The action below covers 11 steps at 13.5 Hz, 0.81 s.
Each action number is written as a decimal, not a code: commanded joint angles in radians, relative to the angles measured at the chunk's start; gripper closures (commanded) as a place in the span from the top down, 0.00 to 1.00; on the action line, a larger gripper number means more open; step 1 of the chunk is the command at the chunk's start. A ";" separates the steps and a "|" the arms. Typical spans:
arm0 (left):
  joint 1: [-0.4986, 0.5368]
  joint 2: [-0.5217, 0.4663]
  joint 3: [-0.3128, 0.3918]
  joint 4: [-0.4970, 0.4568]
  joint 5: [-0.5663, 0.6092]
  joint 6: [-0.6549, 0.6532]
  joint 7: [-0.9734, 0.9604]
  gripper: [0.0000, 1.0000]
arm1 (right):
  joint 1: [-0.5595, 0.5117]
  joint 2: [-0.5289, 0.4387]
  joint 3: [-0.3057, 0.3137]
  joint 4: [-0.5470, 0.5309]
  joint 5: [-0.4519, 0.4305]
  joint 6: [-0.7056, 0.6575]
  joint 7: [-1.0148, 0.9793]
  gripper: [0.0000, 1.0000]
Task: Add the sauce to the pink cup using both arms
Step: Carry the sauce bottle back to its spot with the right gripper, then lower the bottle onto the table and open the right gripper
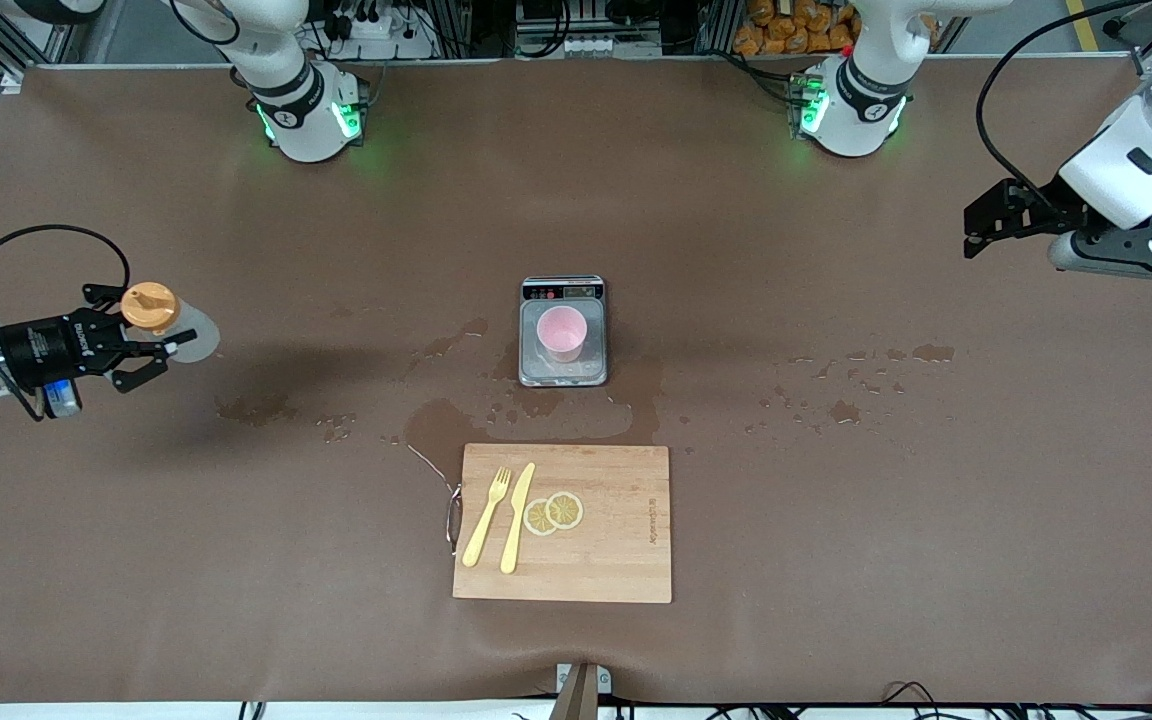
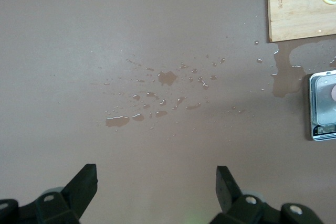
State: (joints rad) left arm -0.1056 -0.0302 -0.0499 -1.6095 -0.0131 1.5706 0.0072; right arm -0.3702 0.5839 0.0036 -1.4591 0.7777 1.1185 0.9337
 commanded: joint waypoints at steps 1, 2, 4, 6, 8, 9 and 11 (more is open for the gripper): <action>0.018 -0.005 -0.001 0.003 -0.022 -0.007 0.014 1.00 | -0.053 0.060 0.016 -0.024 0.020 -0.016 -0.149 0.00; 0.021 -0.005 -0.001 0.003 -0.021 -0.006 0.014 1.00 | -0.078 0.089 0.016 -0.024 0.015 -0.016 -0.208 0.00; 0.020 0.000 -0.001 0.002 -0.012 0.025 0.013 1.00 | -0.110 0.146 0.016 -0.021 -0.030 -0.005 -0.327 0.00; 0.021 0.006 -0.001 0.003 -0.011 0.031 0.013 1.00 | -0.124 0.207 0.015 -0.014 -0.049 0.023 -0.368 0.00; 0.021 0.006 -0.001 0.003 -0.011 0.031 0.011 1.00 | -0.157 0.264 0.013 -0.015 -0.054 0.087 -0.421 0.00; 0.021 0.006 -0.001 0.003 -0.011 0.029 0.013 1.00 | -0.164 0.293 0.013 -0.015 -0.052 0.110 -0.446 0.00; 0.021 0.006 -0.001 0.003 -0.011 0.029 0.013 1.00 | -0.168 0.318 0.013 -0.015 -0.078 0.190 -0.449 0.00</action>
State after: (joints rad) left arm -0.0917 -0.0231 -0.0484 -1.6099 -0.0132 1.5933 0.0072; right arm -0.5161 0.8811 -0.0017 -1.4904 0.7238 1.2789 0.4965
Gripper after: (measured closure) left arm 0.000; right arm 0.634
